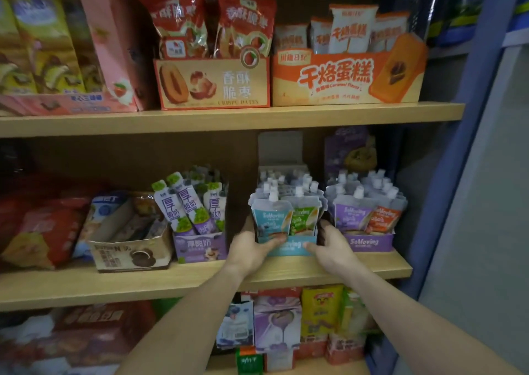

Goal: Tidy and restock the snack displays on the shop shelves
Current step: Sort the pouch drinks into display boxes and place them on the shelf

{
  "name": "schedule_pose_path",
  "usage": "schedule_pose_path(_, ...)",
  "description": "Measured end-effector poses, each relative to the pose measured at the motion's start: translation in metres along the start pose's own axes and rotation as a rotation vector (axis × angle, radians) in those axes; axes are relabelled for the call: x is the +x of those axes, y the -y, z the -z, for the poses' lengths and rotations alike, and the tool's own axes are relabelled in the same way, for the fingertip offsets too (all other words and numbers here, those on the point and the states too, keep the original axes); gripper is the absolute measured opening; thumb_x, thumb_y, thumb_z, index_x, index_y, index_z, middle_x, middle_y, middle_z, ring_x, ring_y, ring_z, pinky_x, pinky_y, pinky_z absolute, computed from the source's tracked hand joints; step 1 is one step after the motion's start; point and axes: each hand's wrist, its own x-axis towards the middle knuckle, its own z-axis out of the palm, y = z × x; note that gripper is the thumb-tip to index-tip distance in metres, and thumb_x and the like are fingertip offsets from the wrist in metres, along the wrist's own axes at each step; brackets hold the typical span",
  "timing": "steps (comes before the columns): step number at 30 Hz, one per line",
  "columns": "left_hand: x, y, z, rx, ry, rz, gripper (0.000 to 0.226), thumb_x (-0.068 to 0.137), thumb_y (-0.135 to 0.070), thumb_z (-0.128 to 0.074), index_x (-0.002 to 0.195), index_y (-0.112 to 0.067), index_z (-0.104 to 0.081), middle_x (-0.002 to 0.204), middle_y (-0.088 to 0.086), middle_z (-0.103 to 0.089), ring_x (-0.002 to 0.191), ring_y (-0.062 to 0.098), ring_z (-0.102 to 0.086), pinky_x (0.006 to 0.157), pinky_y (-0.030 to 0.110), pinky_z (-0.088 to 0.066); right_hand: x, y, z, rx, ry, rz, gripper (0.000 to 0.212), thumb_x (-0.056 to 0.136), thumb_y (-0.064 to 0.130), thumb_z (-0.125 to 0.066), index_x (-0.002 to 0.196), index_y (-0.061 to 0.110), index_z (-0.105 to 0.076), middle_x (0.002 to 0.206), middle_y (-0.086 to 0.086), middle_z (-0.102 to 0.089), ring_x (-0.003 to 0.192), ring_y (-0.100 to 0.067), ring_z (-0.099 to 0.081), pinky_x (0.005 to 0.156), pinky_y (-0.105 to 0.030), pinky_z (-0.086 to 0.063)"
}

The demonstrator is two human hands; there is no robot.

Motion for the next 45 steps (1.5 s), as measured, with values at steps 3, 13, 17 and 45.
schedule_pose_path(3, -0.001, -0.01, 0.001, -0.007, 0.036, 0.044, 0.07, 0.081, -0.048, -0.083, 0.138, -0.029, -0.047, 0.125, -0.007, -0.068, 0.106, 0.008, -0.062, 0.094, 0.025, -0.05, -0.007, 0.015, 0.003, -0.083, -0.01, -0.047, 0.055, 0.09, 0.024, -0.074, 0.139, 0.017, -0.052, 0.13, 0.0, -0.065, 0.122, -0.024, -0.06, 0.102, -0.036, -0.05)
schedule_pose_path(13, -0.08, 0.0, 0.073, 0.163, -0.513, -0.195, 0.023, 0.096, -0.029, -0.07, 0.115, -0.028, -0.058, 0.087, -0.014, -0.063, 0.082, 0.004, -0.063, 0.078, 0.039, -0.058, -0.12, 0.105, -0.038, -0.209, -0.258, 0.207, 0.022, 0.092, 0.026, -0.07, 0.101, 0.027, -0.05, 0.078, 0.01, -0.066, 0.074, -0.01, -0.067, 0.069, -0.031, -0.057)
schedule_pose_path(17, -0.081, 0.0, 0.131, 0.163, -0.821, -0.157, 0.033, 0.093, -0.016, -0.072, 0.119, -0.019, -0.051, 0.109, 0.001, -0.053, 0.101, 0.025, -0.058, 0.088, 0.044, -0.053, -0.101, 0.171, -0.084, -0.119, -0.177, 0.366, 0.016, 0.094, 0.023, -0.068, 0.108, 0.024, -0.06, 0.093, 0.01, -0.068, 0.088, -0.01, -0.066, 0.08, -0.032, -0.056)
schedule_pose_path(45, -0.033, 0.021, 0.159, 0.322, -0.462, 0.018, 0.016, 0.092, -0.016, -0.073, 0.099, -0.01, -0.06, 0.103, 0.01, -0.069, 0.102, 0.029, -0.065, 0.083, 0.04, -0.052, -0.05, 0.173, -0.136, -0.217, -0.224, 0.204, 0.014, 0.089, 0.015, -0.069, 0.102, 0.016, -0.073, 0.1, -0.002, -0.073, 0.098, -0.022, -0.069, 0.087, -0.036, -0.056)
